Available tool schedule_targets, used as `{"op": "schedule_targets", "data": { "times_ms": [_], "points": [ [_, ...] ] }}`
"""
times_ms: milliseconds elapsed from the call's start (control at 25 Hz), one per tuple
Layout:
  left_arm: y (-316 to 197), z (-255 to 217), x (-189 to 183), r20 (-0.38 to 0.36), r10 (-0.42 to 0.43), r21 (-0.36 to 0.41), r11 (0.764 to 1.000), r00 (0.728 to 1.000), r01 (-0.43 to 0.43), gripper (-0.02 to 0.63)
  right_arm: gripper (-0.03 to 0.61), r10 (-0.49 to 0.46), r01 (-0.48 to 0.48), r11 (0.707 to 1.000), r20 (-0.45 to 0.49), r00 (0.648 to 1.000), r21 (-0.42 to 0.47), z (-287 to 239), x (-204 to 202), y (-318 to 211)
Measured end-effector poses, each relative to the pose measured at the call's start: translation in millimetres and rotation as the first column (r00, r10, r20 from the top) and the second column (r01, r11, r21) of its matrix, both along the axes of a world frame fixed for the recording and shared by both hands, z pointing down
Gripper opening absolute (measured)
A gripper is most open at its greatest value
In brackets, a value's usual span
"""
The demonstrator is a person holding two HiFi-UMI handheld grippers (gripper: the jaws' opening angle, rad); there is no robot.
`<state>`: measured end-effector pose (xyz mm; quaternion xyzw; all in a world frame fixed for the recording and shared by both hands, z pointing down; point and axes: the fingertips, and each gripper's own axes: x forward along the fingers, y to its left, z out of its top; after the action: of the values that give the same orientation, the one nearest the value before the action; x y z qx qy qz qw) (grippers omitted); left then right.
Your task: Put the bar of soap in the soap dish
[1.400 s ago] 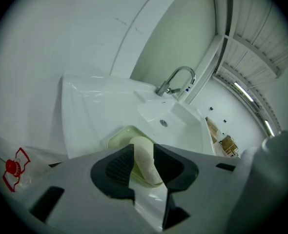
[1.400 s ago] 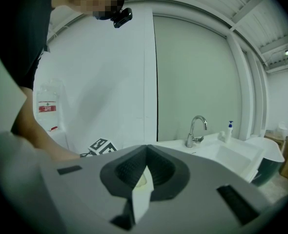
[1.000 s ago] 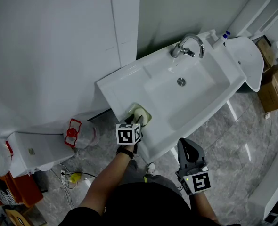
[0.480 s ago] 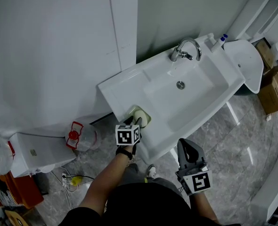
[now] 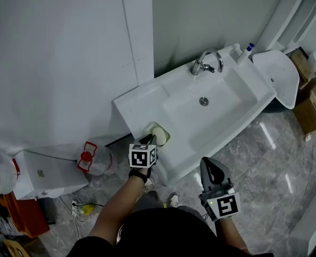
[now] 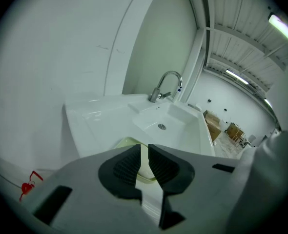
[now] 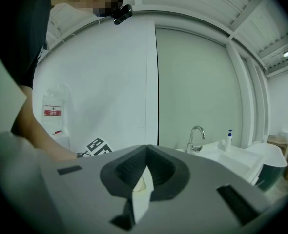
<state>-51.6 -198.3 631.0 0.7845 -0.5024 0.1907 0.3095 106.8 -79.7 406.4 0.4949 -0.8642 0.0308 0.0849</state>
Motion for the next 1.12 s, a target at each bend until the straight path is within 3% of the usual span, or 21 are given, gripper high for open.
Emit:
{"op": "schedule_targets", "data": {
  "times_ms": [280,520,840,1120],
  "points": [
    [13,-33,-4,0.009,0.012,0.104,0.995,1.000,-0.013,0.020,0.012,-0.014,0.014,1.000,0.007,1.000,0.028,-8,9,16],
    [25,-77,-4,0.055,0.018,0.236,0.971,0.998,-0.031,0.020,0.014,-0.030,0.030,0.998,0.010,0.999,0.054,-16,16,27],
    [41,-139,-3,0.144,0.014,0.405,0.912,0.990,-0.072,0.020,0.012,-0.006,0.006,0.997,0.001,1.000,0.071,-21,39,33],
    [55,-198,-2,0.169,0.010,0.531,0.842,0.986,-0.100,0.020,0.012,0.041,-0.041,0.994,0.002,0.999,0.098,-28,60,29]
  ]
}}
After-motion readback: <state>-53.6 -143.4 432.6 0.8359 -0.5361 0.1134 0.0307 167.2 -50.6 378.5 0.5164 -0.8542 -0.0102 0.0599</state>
